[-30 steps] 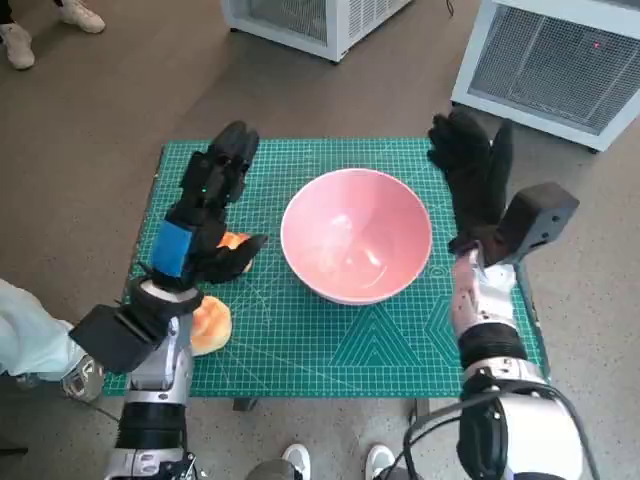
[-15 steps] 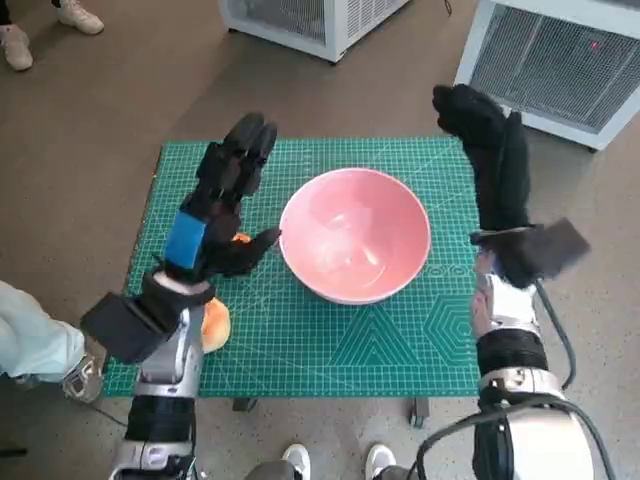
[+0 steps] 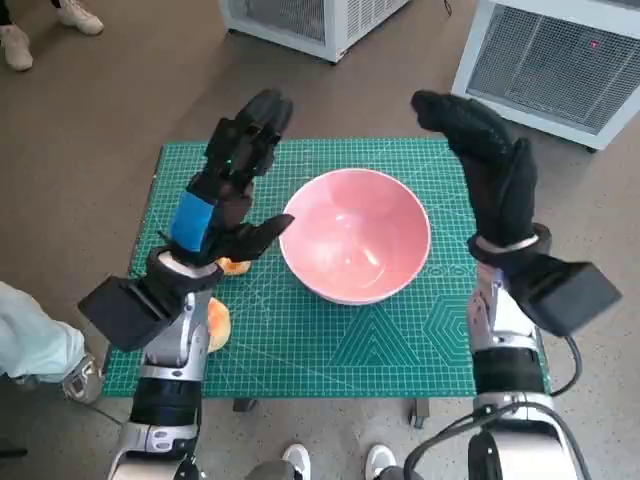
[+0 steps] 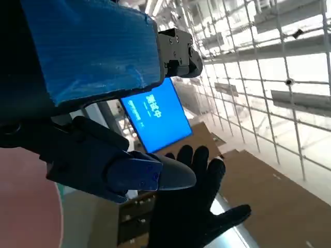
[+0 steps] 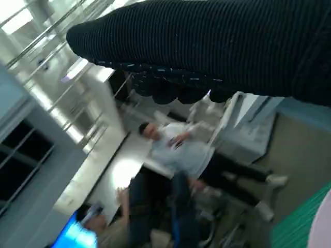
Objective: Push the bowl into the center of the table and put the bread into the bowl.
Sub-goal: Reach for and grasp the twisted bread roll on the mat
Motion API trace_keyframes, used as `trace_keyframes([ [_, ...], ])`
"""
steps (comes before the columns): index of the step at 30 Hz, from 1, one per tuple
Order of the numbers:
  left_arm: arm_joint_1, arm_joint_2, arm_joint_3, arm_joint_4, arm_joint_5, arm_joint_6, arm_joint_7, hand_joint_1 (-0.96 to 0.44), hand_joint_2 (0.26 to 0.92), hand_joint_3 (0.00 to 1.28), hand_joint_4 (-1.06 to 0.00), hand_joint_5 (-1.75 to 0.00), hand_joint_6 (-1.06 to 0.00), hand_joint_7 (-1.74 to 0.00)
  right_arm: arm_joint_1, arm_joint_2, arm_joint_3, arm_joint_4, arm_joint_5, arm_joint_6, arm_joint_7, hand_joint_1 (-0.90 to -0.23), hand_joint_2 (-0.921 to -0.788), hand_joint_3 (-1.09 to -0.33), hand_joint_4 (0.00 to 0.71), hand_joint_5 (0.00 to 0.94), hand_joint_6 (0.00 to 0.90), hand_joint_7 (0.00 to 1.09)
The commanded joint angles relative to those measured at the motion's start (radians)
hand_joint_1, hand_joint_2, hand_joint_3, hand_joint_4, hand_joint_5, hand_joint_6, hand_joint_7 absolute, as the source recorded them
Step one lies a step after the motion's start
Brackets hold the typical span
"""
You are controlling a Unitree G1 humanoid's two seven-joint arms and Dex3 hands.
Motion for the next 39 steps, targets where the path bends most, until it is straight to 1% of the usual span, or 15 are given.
trace_keyframes([
  [1, -0.024, 0.009, 0.0, 0.003, -0.015, -0.016, -0.023, -0.67, 0.921, 0.27, -0.15, 0.0, 0.0, -0.45, 0.029, -0.001, 0.007, -0.02, 0.008, 0.023, 0.011, -0.737, -0.921, -0.736, 0.219, 0.0, 0.103, 0.47],
  [10, -0.026, 0.015, 0.005, -0.002, -0.013, -0.015, -0.033, -0.66, 0.921, 0.24, -0.15, 0.0, 0.0, -0.46, 0.032, -0.002, 0.008, -0.03, 0.006, 0.03, 0.008, -0.738, -0.921, -0.734, 0.219, 0.0, 0.086, 0.48],
  [11, -0.008, 0.124, 0.022, -0.074, 0.063, 0.057, -0.041, -0.66, 0.921, 0.24, -0.15, 0.0, 0.0, -0.46, 0.033, -0.002, 0.009, -0.035, 0.004, 0.033, 0.005, -0.738, -0.921, -0.734, 0.219, 0.0, 0.085, 0.48],
  [12, 0.006, 0.206, 0.035, -0.127, 0.119, 0.111, -0.047, -0.62, 0.884, 0.22, -0.15, 0.0, 0.0, -0.46, 0.034, -0.002, 0.009, -0.039, 0.003, 0.035, 0.002, -0.738, -0.921, -0.733, 0.219, 0.0, 0.083, 0.48],
  [13, 0.019, 0.283, 0.048, -0.182, 0.177, 0.174, -0.055, -0.57, 0.838, 0.17, -0.16, 0.0, -0.01, -0.45, 0.034, -0.002, 0.009, -0.042, 0.003, 0.038, 0.0, -0.738, -0.921, -0.732, 0.219, 0.0, 0.081, 0.48],
  [14, 0.027, 0.329, 0.057, -0.216, 0.212, 0.216, -0.06, -0.51, 0.806, 0.12, -0.16, 0.0, -0.03, -0.42, 0.034, -0.001, 0.009, -0.044, 0.003, 0.04, -0.001, -0.738, -0.921, -0.728, 0.219, 0.0, 0.079, 0.48],
  [15, 0.033, 0.366, 0.064, -0.244, 0.25, 0.26, -0.064, -0.49, 0.795, 0.1, -0.16, 0.0, -0.04, -0.4, 0.033, -0.001, 0.008, -0.045, 0.006, 0.042, 0.0, -0.738, -0.921, -0.727, 0.219, 0.0, 0.078, 0.48],
  [17, 0.04, 0.42, 0.071, -0.283, 0.302, 0.333, -0.069, -0.38, 0.757, 0.04, -0.16, 0.0, -0.13, -0.28, 0.032, -0.001, 0.007, -0.047, 0.009, 0.045, 0.0, -0.739, -0.921, -0.722, 0.219, 0.0, 0.076, 0.49],
  [19, 0.044, 0.457, 0.074, -0.309, 0.337, 0.394, -0.071, -0.32, 0.74, 0.02, -0.16, 0.0, -0.19, -0.2, 0.031, 0.0, 0.006, -0.048, 0.01, 0.045, -0.001, -0.739, -0.921, -0.721, 0.219, 0.0, 0.074, 0.49],
  [21, 0.046, 0.487, 0.073, -0.326, 0.367, 0.449, -0.072, -0.25, 0.726, 0.01, -0.16, 0.0, -0.25, -0.13, 0.03, 0.001, 0.005, -0.049, 0.011, 0.044, -0.001, -0.739, -0.921, -0.72, 0.22, 0.0, 0.073, 0.49],
  [24, 0.049, 0.518, 0.064, -0.336, 0.4, 0.513, -0.07, -0.21, 0.722, 0.0, -0.16, 0.0, -0.28, -0.09, 0.028, 0.002, 0.004, -0.05, 0.013, 0.046, -0.001, -0.739, -0.921, -0.719, 0.22, 0.0, 0.072, 0.49],
  [26, 0.05, 0.529, 0.053, -0.328, 0.411, 0.532, -0.065, -0.18, 0.721, 0.0, -0.16, 0.0, -0.3, -0.08, 0.026, 0.004, 0.004, -0.048, 0.014, 0.047, -0.001, -0.739, -0.921, -0.719, 0.22, 0.0, 0.071, 0.49],
  [30, 0.043, 0.555, 0.011, -0.278, 0.452, 0.536, -0.06, -0.18, 0.723, 0.0, -0.17, 0.0, -0.32, -0.06, 0.024, 0.007, 0.005, -0.045, 0.014, 0.046, -0.002, -0.739, -0.921, -0.72, 0.219, 0.0, 0.07, 0.5],
  [39, 0.026, 0.587, -0.086, -0.232, 0.549, 0.607, -0.084, -0.16, 0.728, 0.0, -0.18, 0.0, -0.33, -0.04, 0.019, 0.018, 0.007, -0.037, 0.013, 0.048, -0.005, -0.743, -0.921, -0.722, 0.217, 0.0, 0.065, 0.5],
])
